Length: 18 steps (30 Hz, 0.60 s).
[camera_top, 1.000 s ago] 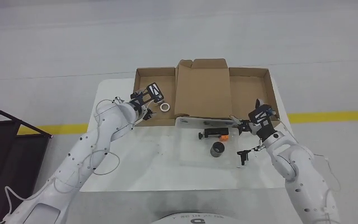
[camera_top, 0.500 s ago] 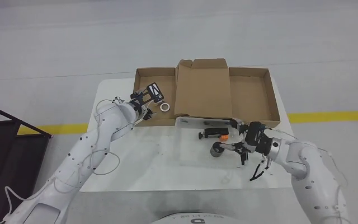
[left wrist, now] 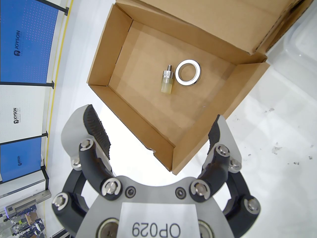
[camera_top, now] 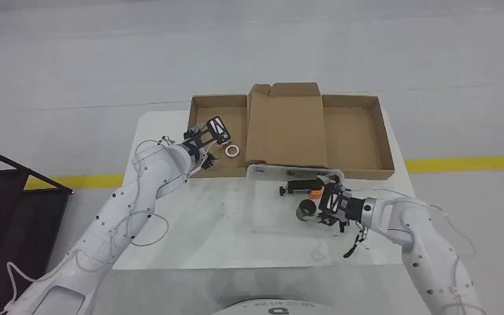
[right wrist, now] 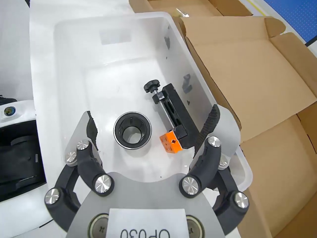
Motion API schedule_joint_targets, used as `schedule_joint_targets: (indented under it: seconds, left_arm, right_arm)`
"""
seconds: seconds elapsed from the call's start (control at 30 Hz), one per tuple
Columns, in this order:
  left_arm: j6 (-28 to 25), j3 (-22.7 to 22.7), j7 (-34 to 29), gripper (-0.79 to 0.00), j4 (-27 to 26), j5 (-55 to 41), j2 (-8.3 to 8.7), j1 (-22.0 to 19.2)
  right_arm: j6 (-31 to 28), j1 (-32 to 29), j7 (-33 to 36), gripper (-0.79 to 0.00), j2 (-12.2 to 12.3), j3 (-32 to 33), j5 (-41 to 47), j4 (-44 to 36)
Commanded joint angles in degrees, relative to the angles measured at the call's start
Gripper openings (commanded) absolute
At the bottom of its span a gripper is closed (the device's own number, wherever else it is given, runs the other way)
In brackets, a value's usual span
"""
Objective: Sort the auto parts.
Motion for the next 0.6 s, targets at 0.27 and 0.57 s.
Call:
schedule_joint_targets:
  seconds: [0.27, 0.57]
  left_arm:
    - [0.0, 0.0, 0.0, 0.000, 0.0, 0.0, 0.00, 0.0]
    - [0.0, 0.0, 0.0, 0.000, 0.0, 0.0, 0.00, 0.0]
  right_arm:
    - [2.5, 0.9, 3.8, 0.000, 0.3, -2.7, -2.9, 0.4]
    - [4.1, 3.0, 8.1, 0.000, 0.3, -7.2, -5.2, 1.0]
